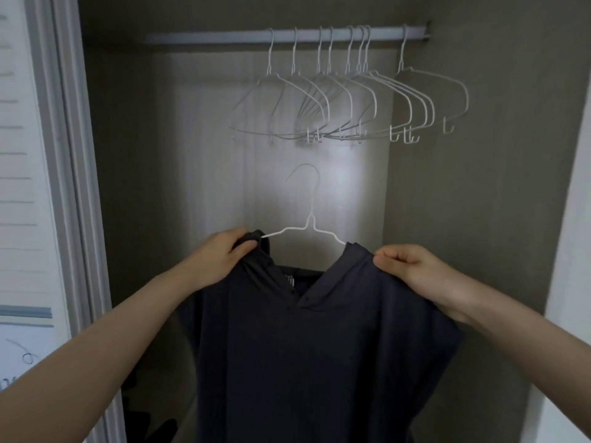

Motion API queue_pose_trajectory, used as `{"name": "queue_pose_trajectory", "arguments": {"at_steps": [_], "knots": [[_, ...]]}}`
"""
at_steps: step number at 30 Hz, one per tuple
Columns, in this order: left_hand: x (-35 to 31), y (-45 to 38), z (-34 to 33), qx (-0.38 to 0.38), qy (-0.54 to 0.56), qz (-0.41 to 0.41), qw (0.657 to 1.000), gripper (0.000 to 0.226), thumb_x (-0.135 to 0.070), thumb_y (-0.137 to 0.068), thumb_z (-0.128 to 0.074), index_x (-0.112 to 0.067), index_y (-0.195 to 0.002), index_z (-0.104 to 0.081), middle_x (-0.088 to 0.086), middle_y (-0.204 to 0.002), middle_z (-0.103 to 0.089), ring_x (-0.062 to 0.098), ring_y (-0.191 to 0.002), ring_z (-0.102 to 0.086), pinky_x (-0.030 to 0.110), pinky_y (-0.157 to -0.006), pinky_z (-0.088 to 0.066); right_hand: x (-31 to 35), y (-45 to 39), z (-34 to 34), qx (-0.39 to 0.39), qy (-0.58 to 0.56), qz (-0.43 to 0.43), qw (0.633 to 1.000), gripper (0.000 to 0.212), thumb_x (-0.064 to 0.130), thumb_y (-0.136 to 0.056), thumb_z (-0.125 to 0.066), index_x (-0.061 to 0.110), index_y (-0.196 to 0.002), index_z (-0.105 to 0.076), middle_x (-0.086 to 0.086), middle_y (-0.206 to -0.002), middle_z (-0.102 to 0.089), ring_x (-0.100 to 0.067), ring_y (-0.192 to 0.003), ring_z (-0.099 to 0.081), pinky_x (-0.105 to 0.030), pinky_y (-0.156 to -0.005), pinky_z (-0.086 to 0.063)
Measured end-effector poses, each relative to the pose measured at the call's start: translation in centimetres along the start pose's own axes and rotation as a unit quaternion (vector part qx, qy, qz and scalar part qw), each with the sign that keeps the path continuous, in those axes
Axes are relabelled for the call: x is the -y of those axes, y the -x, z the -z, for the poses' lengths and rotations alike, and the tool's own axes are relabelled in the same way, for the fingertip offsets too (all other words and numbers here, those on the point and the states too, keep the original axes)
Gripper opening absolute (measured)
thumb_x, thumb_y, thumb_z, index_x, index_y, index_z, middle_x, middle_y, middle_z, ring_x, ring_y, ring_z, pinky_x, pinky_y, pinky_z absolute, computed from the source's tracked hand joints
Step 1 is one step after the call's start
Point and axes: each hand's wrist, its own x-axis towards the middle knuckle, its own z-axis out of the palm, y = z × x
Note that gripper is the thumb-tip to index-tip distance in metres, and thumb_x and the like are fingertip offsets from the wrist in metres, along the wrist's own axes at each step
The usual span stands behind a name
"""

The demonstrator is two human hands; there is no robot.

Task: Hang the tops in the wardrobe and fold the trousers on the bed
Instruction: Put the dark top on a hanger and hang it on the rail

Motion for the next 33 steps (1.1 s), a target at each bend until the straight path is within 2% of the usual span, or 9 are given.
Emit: {"name": "queue_pose_trajectory", "arguments": {"at_steps": [3,7,12,17,20,23,27,31,33], "knots": [[0.4,-1.6,0.1,-0.035,0.051,0.01,0.998,0.022,-0.019,-0.101,-0.05,-0.007,-0.083,-0.052,0.006,-0.075,-0.053,0.022,-0.074,-0.05,0.034,-0.069,-0.035,1.5,0.9,1.6,-0.003,0.014,-0.02,1.0,0.028,0.019,-0.099,-0.05,0.005,-0.08,-0.066,-0.004,-0.075,-0.064,-0.012,-0.071,-0.056,-0.025,-0.064,-0.044],[0.1,-4.2,-1.3,-0.041,0.083,0.012,0.996,0.023,-0.02,-0.099,-0.053,-0.003,-0.083,-0.057,0.005,-0.072,-0.054,0.018,-0.072,-0.048,0.033,-0.067,-0.036,3.1,2.5,3.3,-0.054,-0.038,-0.036,0.997,0.033,0.021,-0.099,-0.049,-0.007,-0.092,-0.064,-0.017,-0.09,-0.069,-0.023,-0.079,-0.062,-0.03,-0.071,-0.05],[-3.5,-8.8,-4.5,-0.033,0.153,0.003,0.988,0.02,-0.019,-0.097,-0.057,-0.005,-0.109,-0.064,0.01,-0.104,-0.068,0.023,-0.095,-0.062,0.034,-0.091,-0.047,5.7,4.8,4.5,-0.153,-0.059,-0.076,0.984,0.029,0.02,-0.099,-0.048,0.003,-0.096,-0.072,-0.012,-0.091,-0.074,-0.021,-0.08,-0.071,-0.024,-0.066,-0.056],[-9.5,-12.0,-7.2,0.041,0.227,-0.042,0.972,0.039,-0.023,-0.097,-0.057,-0.011,-0.134,-0.054,0.006,-0.131,-0.06,0.021,-0.121,-0.057,0.034,-0.108,-0.04,8.0,7.1,5.8,-0.248,-0.032,-0.1,0.963,0.027,0.022,-0.097,-0.052,0.008,-0.086,-0.071,-0.005,-0.077,-0.075,-0.014,-0.063,-0.07,-0.023,-0.057,-0.052],[-13.6,-13.2,-8.9,0.095,0.24,-0.087,0.962,0.048,-0.025,-0.099,-0.053,-0.012,-0.145,-0.043,0.007,-0.142,-0.052,0.022,-0.131,-0.048,0.036,-0.113,-0.035,9.5,8.1,6.9,-0.307,-0.002,-0.103,0.946,0.023,0.021,-0.097,-0.052,0.01,-0.085,-0.069,-0.006,-0.079,-0.072,-0.016,-0.068,-0.067,-0.022,-0.055,-0.047],[-17.6,-14.2,-10.3,0.114,0.25,-0.134,0.952,0.05,-0.025,-0.101,-0.049,-0.011,-0.147,-0.037,0.007,-0.144,-0.049,0.017,-0.129,-0.047,0.019,-0.104,-0.034,10.9,8.1,7.9,-0.344,0.033,-0.094,0.934,0.022,0.02,-0.097,-0.05,0.008,-0.09,-0.066,-0.009,-0.085,-0.068,-0.02,-0.075,-0.063,-0.023,-0.057,-0.044],[-22.1,-16.6,-10.7,0.106,0.308,-0.142,0.935,0.045,-0.019,-0.104,-0.039,-0.008,-0.147,-0.034,0.015,-0.145,-0.047,0.027,-0.133,-0.045,0.038,-0.114,-0.033,12.2,7.3,8.9,-0.384,0.073,-0.076,0.918,0.026,0.025,-0.098,-0.046,0.006,-0.099,-0.063,-0.01,-0.089,-0.064,-0.021,-0.079,-0.06,-0.024,-0.064,-0.046],[-25.0,-19.0,-10.4,0.076,0.363,-0.142,0.918,0.044,-0.017,-0.106,-0.03,-0.009,-0.149,-0.033,0.009,-0.152,-0.038,0.021,-0.141,-0.033,0.029,-0.118,-0.023,12.4,6.3,10.0,-0.414,0.097,-0.056,0.903,0.031,0.027,-0.099,-0.043,0.002,-0.103,-0.062,-0.018,-0.1,-0.063,-0.028,-0.089,-0.06,-0.034,-0.083,-0.048],[-25.8,-19.8,-10.3,0.079,0.395,-0.156,0.902,0.043,-0.012,-0.106,-0.026,-0.006,-0.148,-0.035,0.001,-0.149,-0.038,0.013,-0.137,-0.033,0.01,-0.109,-0.027,12.3,5.8,10.5,-0.421,0.107,-0.049,0.899,0.034,0.026,-0.099,-0.041,-0.002,-0.103,-0.06,-0.021,-0.104,-0.062,-0.025,-0.084,-0.059,-0.031,-0.076,-0.046]]}}
